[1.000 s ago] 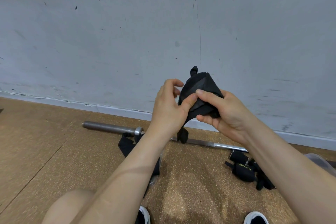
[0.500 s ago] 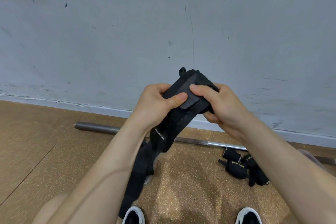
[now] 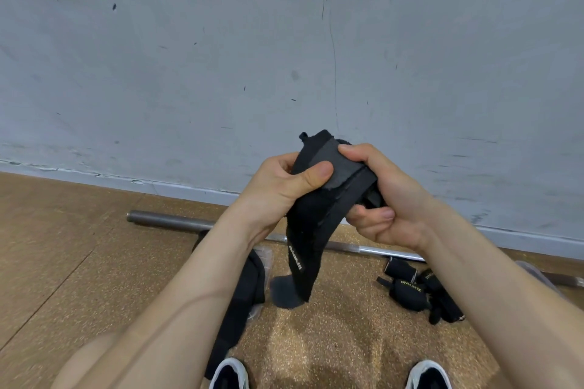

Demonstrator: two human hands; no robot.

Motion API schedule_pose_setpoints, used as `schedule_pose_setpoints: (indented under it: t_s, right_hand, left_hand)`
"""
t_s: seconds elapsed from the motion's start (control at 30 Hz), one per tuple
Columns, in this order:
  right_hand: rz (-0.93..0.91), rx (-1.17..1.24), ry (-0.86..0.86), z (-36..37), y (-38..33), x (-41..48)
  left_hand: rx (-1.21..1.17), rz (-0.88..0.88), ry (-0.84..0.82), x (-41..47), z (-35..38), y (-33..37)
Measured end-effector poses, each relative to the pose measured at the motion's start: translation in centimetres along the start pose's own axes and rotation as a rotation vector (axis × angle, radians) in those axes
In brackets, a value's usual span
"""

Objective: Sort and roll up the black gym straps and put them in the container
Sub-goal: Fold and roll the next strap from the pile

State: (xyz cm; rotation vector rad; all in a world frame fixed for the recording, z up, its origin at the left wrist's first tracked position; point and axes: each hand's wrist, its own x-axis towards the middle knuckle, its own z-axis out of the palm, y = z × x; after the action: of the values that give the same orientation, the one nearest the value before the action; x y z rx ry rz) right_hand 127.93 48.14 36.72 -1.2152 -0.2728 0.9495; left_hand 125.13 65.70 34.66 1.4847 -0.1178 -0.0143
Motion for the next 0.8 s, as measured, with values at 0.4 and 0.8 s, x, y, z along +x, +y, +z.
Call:
schedule_pose_setpoints:
  t_s: [0.4, 0.8]
  right_hand:
    - [-0.388, -1.065, 0.153, -1.2, 1.2, 0.1]
    - [-0.648, -1.261, 0.445, -0.7, 2.3, 1.8]
  left_hand:
    - [0.164, -0.199, 0.395, 0.1, 1.2, 0.6]
    - [0.072, -0.3, 0.324, -0.1, 1.3, 1.4]
